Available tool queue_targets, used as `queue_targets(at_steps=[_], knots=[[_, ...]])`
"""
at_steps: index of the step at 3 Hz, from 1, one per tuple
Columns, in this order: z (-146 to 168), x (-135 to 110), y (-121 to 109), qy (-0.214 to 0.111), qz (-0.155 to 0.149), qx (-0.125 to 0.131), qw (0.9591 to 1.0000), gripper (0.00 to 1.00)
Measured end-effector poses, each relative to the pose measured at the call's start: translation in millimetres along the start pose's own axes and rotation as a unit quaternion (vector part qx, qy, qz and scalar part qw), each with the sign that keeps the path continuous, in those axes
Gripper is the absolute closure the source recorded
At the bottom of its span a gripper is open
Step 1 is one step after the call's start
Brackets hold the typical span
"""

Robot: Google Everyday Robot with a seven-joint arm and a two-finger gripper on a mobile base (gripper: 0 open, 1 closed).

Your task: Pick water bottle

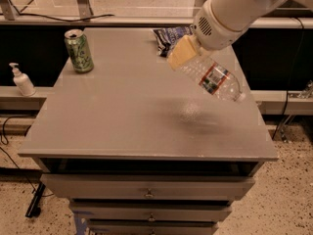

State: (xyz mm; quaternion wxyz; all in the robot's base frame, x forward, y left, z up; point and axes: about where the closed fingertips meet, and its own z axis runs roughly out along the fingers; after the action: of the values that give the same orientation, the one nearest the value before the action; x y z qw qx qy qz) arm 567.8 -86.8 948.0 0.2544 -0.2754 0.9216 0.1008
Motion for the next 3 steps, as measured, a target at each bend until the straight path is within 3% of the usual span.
queue_targets(at_steps=[1, 2, 3], knots=[[-6, 12, 10, -0.019, 0.020, -0.015, 0.9995, 1.00], [-16, 5, 22, -0.081, 0.061, -0.043, 0.9940, 1.00], [-29, -27, 18, -0.147, 0.077, -0.046, 0.9851, 1.00]])
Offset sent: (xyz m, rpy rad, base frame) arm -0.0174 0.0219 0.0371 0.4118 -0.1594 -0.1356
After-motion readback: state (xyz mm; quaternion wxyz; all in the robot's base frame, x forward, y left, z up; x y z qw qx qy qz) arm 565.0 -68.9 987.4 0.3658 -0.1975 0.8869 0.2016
